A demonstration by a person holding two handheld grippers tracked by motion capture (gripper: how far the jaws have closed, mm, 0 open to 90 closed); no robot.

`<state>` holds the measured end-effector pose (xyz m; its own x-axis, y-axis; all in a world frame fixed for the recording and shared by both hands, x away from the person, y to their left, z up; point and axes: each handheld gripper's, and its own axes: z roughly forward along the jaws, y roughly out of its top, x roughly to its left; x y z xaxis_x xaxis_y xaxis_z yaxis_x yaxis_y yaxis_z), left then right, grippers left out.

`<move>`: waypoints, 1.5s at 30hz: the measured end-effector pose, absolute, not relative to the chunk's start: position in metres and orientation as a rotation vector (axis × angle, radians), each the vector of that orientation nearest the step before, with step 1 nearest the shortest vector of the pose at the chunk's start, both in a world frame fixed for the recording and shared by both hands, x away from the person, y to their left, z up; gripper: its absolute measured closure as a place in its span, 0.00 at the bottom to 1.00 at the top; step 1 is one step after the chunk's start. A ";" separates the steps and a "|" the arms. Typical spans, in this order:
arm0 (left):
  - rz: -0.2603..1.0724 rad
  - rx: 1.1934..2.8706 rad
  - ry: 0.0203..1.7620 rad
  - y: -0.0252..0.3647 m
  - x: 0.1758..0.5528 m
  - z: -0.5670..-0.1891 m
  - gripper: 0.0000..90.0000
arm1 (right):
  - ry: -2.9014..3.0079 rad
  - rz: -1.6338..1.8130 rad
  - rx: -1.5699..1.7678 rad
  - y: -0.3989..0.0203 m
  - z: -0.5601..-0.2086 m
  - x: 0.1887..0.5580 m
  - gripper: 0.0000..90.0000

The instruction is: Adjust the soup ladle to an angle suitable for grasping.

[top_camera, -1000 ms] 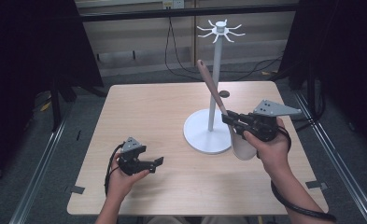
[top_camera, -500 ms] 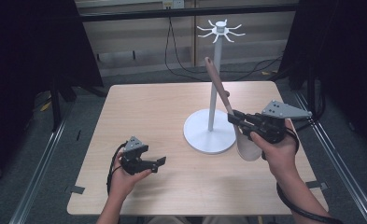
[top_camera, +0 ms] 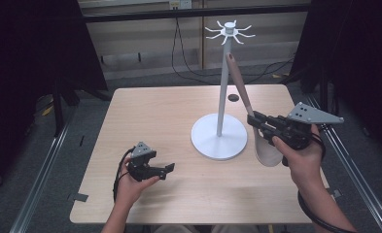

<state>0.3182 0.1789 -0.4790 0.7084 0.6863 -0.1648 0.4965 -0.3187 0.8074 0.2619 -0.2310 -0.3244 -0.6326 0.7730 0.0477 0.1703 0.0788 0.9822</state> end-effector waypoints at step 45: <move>0.263 1.988 0.919 0.182 0.319 -0.481 0.10 | 1.773 1.589 0.964 -0.241 -0.315 0.272 0.88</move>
<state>0.3191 0.1818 -0.4806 0.7006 0.6944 -0.1641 0.5025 -0.3169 0.8044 0.2722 -0.2406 -0.3150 -0.5812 0.8121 0.0530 0.1410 0.0364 0.9893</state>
